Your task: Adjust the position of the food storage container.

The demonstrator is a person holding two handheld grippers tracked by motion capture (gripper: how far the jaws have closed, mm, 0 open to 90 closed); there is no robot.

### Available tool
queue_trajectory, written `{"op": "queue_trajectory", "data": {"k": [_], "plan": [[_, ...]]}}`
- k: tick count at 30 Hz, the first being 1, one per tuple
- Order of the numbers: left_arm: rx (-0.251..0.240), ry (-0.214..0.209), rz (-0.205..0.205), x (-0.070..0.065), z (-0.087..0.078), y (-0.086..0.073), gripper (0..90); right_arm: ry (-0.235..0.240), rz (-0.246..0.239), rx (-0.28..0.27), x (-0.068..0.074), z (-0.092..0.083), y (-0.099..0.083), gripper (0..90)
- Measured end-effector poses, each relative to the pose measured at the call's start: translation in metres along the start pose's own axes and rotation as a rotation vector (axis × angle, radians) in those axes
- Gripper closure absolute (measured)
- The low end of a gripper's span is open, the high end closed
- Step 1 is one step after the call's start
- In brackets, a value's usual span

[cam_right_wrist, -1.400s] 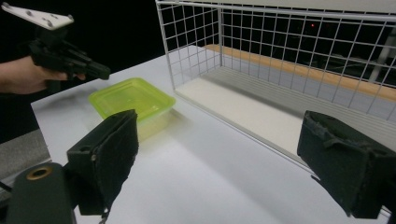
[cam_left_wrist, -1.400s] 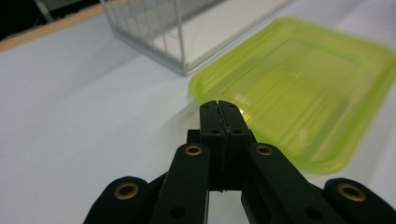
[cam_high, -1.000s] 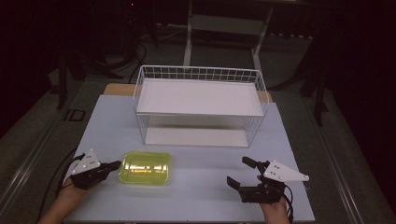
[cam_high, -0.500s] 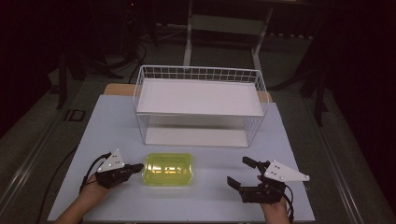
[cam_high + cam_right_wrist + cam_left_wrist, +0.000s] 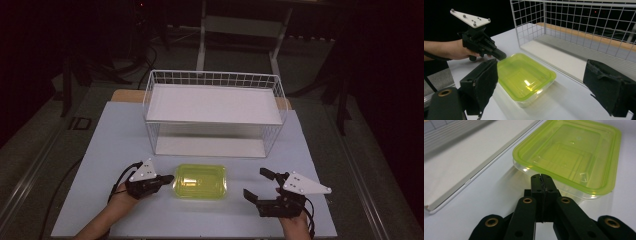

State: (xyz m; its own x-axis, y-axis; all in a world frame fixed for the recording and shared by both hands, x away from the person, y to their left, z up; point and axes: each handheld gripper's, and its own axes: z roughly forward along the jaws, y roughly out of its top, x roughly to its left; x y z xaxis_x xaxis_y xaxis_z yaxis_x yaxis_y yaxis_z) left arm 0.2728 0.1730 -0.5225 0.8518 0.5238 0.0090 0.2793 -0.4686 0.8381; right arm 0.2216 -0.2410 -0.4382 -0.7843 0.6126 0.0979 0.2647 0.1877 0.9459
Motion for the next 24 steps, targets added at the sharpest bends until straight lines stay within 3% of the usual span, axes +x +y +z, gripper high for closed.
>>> {"op": "queue_trajectory", "data": {"k": [3, 7, 24], "plan": [[-0.009, 0.013, -0.005, 0.002, -0.005, 0.000, 90.0, 0.002, 0.001, 0.001, 0.000, 0.000, 0.000, 12.5], [-0.016, 0.010, -0.042, 0.006, -0.004, -0.005, 90.0, 0.008, -0.001, 0.008, 0.000, 0.002, -0.001, 12.5], [-0.036, -0.074, -0.054, -0.012, 0.026, 0.009, 90.0, 0.012, 0.011, 0.022, -0.002, 0.004, -0.003, 12.5]]}}
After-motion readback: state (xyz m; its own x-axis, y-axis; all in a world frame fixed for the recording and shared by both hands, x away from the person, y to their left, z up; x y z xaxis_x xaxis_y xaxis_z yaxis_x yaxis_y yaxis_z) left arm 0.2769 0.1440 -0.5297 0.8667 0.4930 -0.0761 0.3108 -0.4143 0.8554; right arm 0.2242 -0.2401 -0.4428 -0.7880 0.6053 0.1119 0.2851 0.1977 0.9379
